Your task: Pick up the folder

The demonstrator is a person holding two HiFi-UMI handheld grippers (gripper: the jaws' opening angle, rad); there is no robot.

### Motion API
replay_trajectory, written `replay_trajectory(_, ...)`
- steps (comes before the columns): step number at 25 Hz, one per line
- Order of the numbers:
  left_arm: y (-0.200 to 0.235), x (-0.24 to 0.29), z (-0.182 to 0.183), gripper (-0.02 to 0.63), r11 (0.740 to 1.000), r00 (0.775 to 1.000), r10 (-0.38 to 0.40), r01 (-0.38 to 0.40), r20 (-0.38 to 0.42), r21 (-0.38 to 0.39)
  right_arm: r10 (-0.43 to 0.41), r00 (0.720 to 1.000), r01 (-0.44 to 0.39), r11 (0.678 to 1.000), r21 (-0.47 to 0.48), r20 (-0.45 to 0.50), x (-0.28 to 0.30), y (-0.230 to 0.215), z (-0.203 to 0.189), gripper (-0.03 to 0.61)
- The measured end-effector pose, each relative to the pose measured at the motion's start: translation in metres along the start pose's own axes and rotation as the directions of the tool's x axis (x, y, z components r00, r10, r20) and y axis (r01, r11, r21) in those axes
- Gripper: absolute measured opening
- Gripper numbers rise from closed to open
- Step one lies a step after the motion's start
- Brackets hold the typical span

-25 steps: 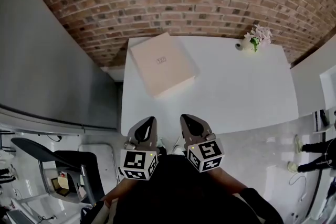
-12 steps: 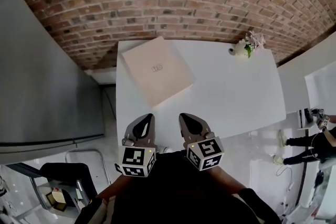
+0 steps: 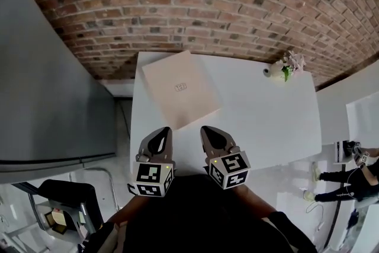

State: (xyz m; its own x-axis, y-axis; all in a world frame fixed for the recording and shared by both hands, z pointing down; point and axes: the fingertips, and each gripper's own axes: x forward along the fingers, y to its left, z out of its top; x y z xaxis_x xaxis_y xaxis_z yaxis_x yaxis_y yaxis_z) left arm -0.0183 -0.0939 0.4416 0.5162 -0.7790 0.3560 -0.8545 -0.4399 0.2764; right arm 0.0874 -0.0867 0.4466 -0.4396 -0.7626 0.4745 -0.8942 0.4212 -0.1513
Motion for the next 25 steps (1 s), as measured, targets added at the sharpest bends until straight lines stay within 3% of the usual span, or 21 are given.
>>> replay_trajectory(5,0.01,0.019,-0.003,0.002,0.996,0.996,0.083,-0.084,-0.027,-0.04,0.035,0.998,-0.036,0.999,-0.011,-0.049,0.021,-0.026,-0.002,0.002)
replay_trajectory(7,0.017,0.028,-0.008,0.071,0.992,0.994,0.101,-0.105,-0.05,-0.064,0.056,0.996,-0.057,0.998,-0.012,-0.074,0.032,-0.033,-0.005,0.003)
replay_trajectory(10,0.027,0.041,-0.018,0.121,0.985,0.989,0.121,-0.131,-0.088,-0.111,0.093,0.988,-0.094,0.996,-0.006,-0.122,0.049,-0.042,-0.013,0.078)
replay_trajectory(16,0.043,0.075,-0.044,0.275,0.966,0.975,0.115,-0.155,-0.191,-0.208,0.11,0.977,-0.11,0.994,0.011,-0.184,0.08,-0.069,-0.024,0.16)
replay_trajectory(25,0.072,0.11,-0.09,0.391,0.944,0.929,0.153,-0.238,-0.337,-0.229,0.133,0.954,-0.124,0.991,0.053,-0.268,0.121,-0.11,-0.054,0.301)
